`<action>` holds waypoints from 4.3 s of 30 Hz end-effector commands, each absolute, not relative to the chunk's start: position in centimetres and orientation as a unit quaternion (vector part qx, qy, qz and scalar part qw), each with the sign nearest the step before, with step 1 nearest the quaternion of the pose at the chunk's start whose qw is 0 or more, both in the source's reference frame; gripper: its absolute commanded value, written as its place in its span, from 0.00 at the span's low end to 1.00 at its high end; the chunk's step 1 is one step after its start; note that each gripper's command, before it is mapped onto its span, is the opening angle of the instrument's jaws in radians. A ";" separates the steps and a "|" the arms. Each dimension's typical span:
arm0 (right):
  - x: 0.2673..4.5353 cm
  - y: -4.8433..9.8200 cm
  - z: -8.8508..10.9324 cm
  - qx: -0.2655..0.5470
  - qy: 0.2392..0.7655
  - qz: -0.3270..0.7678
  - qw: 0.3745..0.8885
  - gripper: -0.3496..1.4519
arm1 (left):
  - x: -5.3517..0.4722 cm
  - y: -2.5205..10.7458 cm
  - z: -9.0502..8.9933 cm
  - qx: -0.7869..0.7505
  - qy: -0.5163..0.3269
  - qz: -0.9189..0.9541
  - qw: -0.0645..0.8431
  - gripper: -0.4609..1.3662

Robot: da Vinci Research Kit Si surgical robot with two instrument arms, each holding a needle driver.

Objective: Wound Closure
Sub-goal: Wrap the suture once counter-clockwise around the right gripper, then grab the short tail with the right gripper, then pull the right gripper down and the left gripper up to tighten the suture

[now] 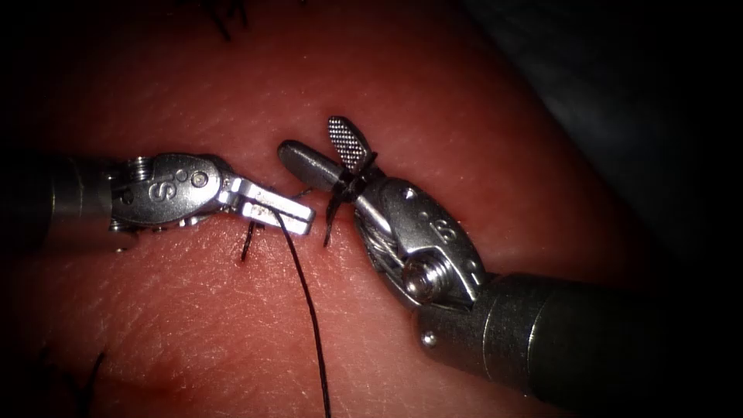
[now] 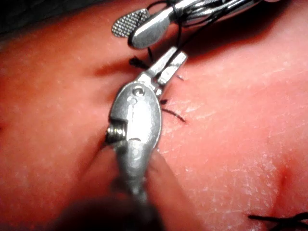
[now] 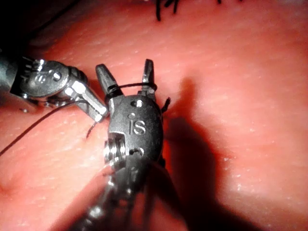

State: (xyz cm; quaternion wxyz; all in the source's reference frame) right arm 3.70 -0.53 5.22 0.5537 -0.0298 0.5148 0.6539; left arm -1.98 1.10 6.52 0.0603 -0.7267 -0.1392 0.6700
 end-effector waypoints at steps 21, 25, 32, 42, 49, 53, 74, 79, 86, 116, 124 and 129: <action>3.59 -0.7 5.3 -0.046 0.458 0.703 0.541 0.51 | -2.07 0.8 6.4 -0.730 -0.140 0.667 0.050 0.06; 3.54 -0.7 5.3 -0.049 0.449 0.715 0.534 0.54 | -2.11 0.8 6.5 -0.731 -0.138 0.667 0.046 0.06; 3.47 -0.7 5.4 -0.050 0.422 0.730 0.535 0.52 | -2.19 0.9 6.5 -0.732 -0.137 0.666 0.046 0.06; 3.49 -0.6 5.7 -0.024 0.402 0.736 0.544 0.46 | -2.24 0.9 6.5 -0.733 -0.139 0.664 0.046 0.06; 3.59 -0.7 5.8 -0.008 0.395 0.734 0.552 0.37 | -2.22 0.8 6.5 -0.733 -0.140 0.664 0.046 0.06; 3.63 -0.7 5.8 -0.002 0.397 0.732 0.553 0.34 | -2.22 0.8 6.5 -0.733 -0.140 0.664 0.045 0.06; 3.70 -0.8 5.7 0.006 0.401 0.730 0.554 0.00 | -2.20 0.8 6.5 -0.733 -0.143 0.663 0.046 0.06; 3.68 -0.8 5.7 0.007 0.400 0.732 0.551 0.00 | -2.18 0.8 6.5 -0.734 -0.144 0.663 0.046 0.06; 3.68 -0.8 5.6 0.006 0.404 0.732 0.549 0.00 | -2.09 1.0 6.5 -0.732 -0.147 0.663 0.057 0.06; 3.63 -0.9 5.4 0.005 0.417 0.706 0.572 0.00 | -2.22 3.0 7.7 -0.708 -0.114 0.683 0.142 0.06; 3.63 -1.0 5.4 0.003 0.419 0.698 0.581 0.00 | -2.22 3.0 8.1 -0.699 -0.119 0.689 0.149 0.06; 3.64 -1.0 5.4 0.002 0.419 0.696 0.583 0.00 | -2.19 3.0 8.2 -0.697 -0.122 0.690 0.150 0.06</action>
